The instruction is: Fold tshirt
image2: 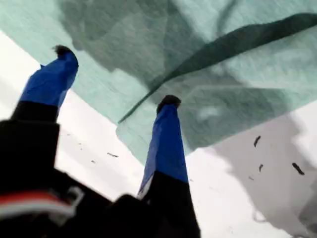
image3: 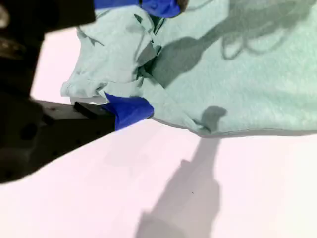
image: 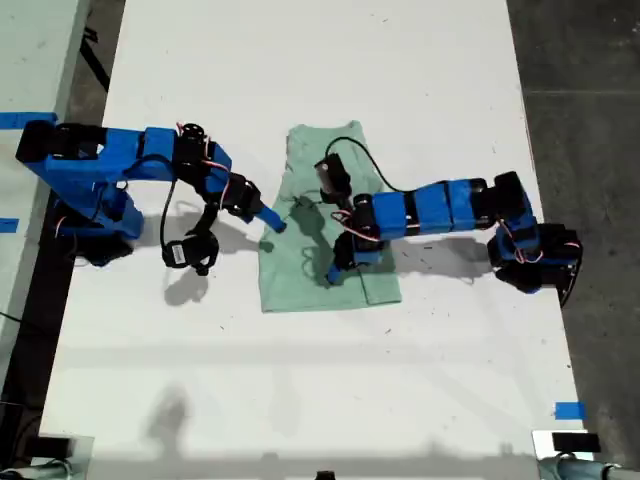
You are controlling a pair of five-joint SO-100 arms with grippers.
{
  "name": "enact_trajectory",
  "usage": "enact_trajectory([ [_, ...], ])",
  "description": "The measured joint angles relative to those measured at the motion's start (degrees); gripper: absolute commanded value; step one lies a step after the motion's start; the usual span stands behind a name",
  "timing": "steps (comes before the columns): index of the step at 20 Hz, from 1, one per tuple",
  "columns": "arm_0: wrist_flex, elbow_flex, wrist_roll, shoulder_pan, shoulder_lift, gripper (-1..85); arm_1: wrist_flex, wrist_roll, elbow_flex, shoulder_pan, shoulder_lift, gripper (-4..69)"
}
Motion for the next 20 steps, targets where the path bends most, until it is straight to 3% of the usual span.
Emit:
enact_trajectory([
  [4,2.9,0.0,-1.5,0.7,1.3,28.2,5.6,-1.7,0.4,-0.2,12.2,30.7],
  [10,4.7,0.0,-9.1,6.9,1.3,27.1,6.4,-2.0,16.5,0.3,30.8,28.5],
  [15,0.8,-0.1,-15.7,12.4,-7.9,26.1,6.3,-1.9,22.8,0.8,35.8,27.7],
  [20,-4.7,-0.1,-18.0,13.1,-17.6,24.2,6.3,-0.4,24.3,0.6,37.5,27.2],
])
